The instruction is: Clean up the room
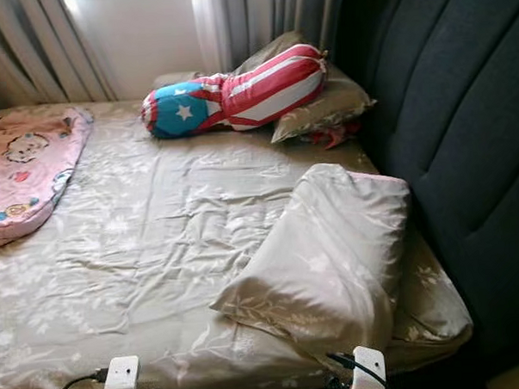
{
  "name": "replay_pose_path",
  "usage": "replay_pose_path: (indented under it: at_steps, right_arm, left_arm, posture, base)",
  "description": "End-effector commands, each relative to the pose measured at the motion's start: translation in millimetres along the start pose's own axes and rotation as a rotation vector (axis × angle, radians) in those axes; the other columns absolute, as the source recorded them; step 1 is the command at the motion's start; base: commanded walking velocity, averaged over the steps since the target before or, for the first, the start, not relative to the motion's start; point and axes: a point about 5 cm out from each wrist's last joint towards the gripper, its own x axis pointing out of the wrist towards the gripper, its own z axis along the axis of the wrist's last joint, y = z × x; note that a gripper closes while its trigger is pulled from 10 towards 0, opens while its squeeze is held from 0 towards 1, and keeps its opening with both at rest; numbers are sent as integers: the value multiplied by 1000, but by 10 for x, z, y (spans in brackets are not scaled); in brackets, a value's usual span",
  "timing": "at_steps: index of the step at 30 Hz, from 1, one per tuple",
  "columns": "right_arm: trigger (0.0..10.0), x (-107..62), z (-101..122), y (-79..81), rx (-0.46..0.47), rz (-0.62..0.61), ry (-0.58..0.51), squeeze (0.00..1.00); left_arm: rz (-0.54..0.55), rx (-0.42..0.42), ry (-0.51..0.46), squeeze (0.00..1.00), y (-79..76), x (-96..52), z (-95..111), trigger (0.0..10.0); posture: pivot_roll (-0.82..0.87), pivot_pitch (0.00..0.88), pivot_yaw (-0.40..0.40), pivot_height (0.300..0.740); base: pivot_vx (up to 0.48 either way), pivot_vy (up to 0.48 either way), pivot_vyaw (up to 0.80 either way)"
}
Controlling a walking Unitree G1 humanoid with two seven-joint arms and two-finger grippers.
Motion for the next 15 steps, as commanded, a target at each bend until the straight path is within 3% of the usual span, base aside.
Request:
replay_pose_path:
  at_steps: [1,15]
  right_arm:
    - [10000,-11,-30,-31,12,-11,5,0]
    - [10000,-11,-46,-4,-18,1,11,0]
  left_arm:
    - [5,6,27,0,16,-5,-39,10000]
    - [10,25,44,0,97,-36,-141,10000]
  posture:
    - [-17,0,-25,705]
    - [-25,0,-11,705]
  base:
    - [0,0,0]
    - [0,0,0]
